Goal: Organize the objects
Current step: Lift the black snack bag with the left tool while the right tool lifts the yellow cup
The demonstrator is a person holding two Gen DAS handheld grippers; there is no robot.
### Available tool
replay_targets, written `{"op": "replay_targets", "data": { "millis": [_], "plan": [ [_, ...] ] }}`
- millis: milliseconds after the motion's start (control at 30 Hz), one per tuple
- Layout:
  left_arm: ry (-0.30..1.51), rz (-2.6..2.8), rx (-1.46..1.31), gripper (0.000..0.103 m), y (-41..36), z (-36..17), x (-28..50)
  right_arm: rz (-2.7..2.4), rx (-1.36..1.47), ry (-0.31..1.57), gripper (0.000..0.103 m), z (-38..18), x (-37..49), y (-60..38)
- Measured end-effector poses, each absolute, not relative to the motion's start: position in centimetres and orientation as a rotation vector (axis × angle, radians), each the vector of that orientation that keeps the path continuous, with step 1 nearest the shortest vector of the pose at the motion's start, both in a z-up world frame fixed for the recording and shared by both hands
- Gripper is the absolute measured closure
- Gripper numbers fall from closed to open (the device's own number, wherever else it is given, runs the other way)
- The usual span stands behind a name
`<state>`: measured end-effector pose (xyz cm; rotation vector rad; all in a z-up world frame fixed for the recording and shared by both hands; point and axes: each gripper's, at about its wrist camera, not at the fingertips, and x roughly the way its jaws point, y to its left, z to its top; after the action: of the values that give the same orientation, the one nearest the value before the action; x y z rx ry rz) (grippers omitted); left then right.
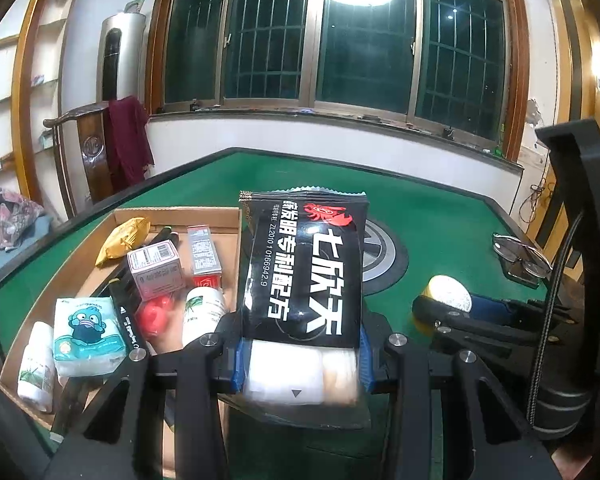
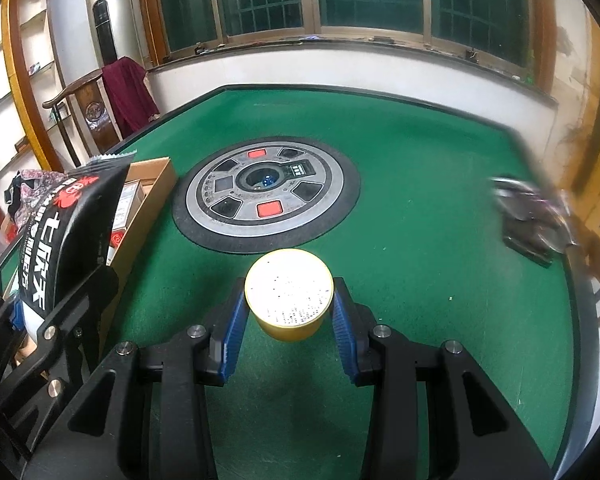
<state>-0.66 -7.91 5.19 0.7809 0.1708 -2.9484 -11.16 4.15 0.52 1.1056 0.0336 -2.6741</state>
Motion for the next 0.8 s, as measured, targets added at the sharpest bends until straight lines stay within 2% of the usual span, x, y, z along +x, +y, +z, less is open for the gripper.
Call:
{"op": "replay_targets", "data": {
  "millis": [400, 800],
  "plan": [
    [0.150, -3.000, 0.797, 0.066, -7.3, 5.2, -0.7, -2.734, 1.145, -0.082, 0.066, 0.3, -9.8, 5.0],
    [0.188, -2.973, 0.822, 0.066, -7.9, 4.9, -1.1, -2.730, 1.130, -0.005, 0.066, 0.1, -9.5, 4.2]
  ]
}}
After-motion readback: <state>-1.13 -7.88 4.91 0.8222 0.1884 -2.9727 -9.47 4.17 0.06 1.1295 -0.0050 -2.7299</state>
